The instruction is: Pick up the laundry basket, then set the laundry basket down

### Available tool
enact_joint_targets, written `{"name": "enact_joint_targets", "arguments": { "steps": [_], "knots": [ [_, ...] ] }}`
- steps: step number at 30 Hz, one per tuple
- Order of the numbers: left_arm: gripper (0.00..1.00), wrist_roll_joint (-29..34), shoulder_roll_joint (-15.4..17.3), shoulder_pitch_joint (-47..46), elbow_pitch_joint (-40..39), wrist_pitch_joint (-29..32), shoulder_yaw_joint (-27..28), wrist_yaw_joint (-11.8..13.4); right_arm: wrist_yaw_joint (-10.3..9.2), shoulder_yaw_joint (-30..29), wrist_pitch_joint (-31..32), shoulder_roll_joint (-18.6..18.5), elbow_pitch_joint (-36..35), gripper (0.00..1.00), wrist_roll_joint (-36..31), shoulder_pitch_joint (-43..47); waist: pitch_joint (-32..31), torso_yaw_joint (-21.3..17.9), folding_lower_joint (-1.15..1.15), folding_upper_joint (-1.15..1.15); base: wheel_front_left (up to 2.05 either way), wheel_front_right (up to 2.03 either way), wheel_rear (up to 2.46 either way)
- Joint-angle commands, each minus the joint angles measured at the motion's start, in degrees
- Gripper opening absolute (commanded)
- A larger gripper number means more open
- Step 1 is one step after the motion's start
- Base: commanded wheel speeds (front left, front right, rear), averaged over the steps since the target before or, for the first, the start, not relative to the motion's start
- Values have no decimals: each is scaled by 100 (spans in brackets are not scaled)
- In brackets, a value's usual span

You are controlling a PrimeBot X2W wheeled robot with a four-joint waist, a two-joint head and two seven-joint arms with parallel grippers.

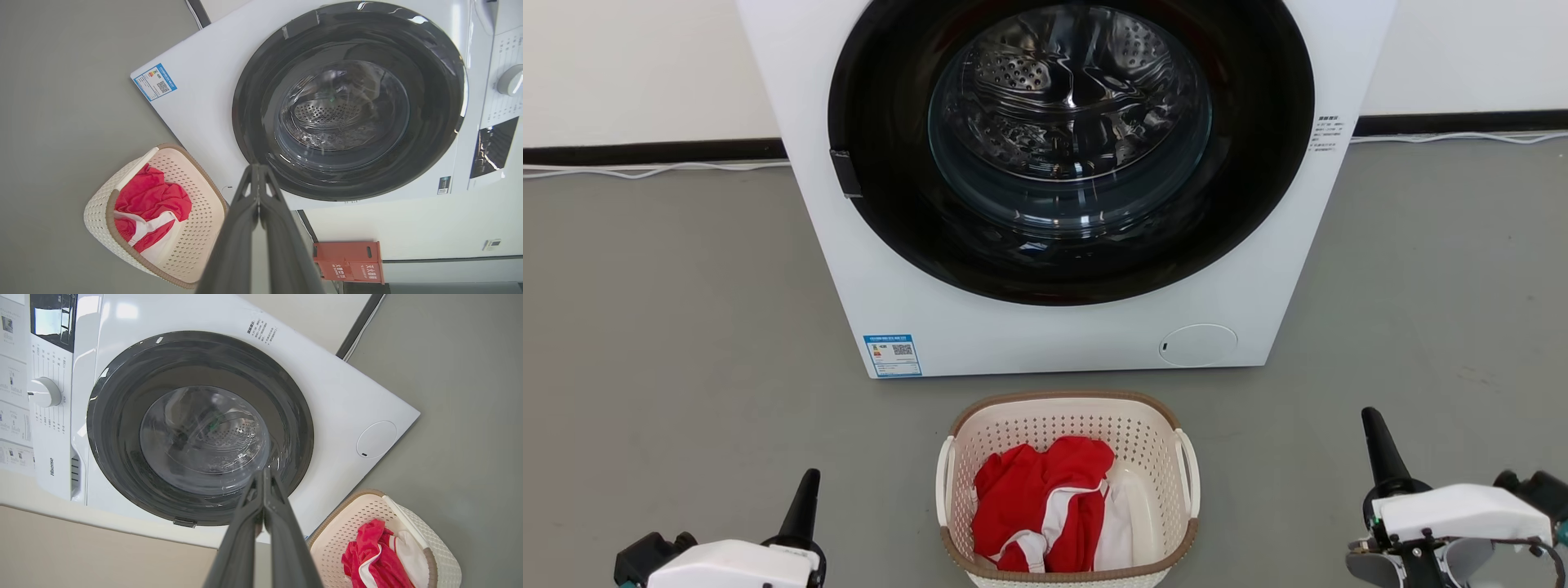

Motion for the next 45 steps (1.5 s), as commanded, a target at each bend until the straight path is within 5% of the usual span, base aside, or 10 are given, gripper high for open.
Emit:
{"name": "enact_joint_targets", "arguments": {
  "steps": [1, 37, 45],
  "knots": [
    [0, -162, 37, -352, -187, 57, 189, -85, 33, 66, 73, -24, -204, 0, 204, -62, 4, 0, 0, 0, 0, 0, 0],
    [0, -1901, -281, -545, -382, 672, 779, -681, 41, -140, 682, 72, -727, 0, 2843, 37, 105, 8, 0, 0, 0, 0, 0],
    [0, -1924, -285, -547, -385, 679, 786, -689, 41, -142, 690, 73, -734, 0, 2877, 38, 106, 8, 0, 0, 0, 0, 0]
  ]
}}
